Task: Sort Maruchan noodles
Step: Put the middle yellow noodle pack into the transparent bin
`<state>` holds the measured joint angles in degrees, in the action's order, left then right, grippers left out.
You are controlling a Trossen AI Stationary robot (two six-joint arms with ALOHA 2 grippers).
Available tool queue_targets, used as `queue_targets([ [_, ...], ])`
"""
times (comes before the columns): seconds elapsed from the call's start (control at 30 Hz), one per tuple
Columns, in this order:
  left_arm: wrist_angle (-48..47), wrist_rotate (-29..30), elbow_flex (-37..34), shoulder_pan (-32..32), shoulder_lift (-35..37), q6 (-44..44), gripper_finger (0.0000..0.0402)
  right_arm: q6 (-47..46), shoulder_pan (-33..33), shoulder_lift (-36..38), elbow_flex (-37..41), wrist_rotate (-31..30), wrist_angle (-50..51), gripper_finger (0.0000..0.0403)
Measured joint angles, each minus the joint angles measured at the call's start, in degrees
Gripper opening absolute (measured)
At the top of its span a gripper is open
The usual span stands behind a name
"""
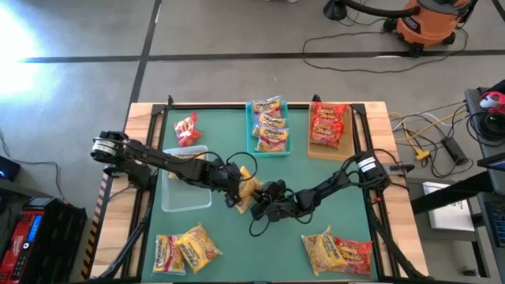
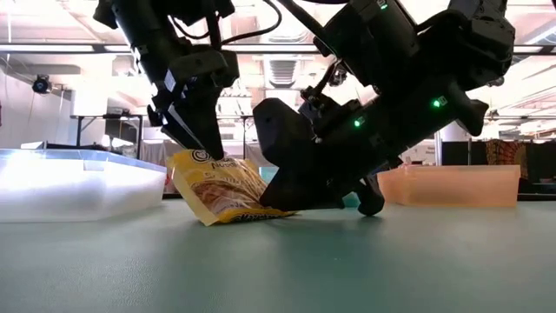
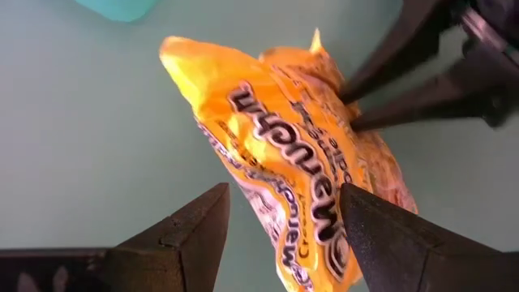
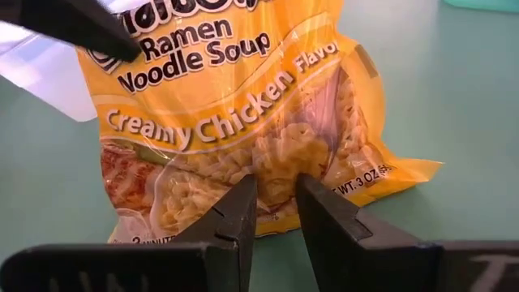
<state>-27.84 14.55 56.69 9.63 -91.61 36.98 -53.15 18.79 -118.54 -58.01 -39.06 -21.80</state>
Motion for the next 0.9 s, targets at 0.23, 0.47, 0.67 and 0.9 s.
queue_targets([
  [0.23,6.6,3.5,-2.8,-1.4,-0.1,3.2,0.0217,-0.5,0.0,-1.0,0.1,1.2,0.4,0.0084],
  [0.47,15.3,-1.4,-8.5,-3.0,-0.1,9.0,0.0217,-0.4,-0.1,-1.0,0.1,1.6,0.4,0.0081],
  [0.67,23.5,-3.8,-13.0,-3.2,0.0,13.3,0.0217,-0.3,-0.1,-1.0,0.1,2.0,0.4,0.008],
  [0.9,25.9,-7.8,-12.8,-3.2,-0.9,15.0,0.0217,-0.1,-0.1,-1.0,0.2,2.1,0.1,0.008],
])
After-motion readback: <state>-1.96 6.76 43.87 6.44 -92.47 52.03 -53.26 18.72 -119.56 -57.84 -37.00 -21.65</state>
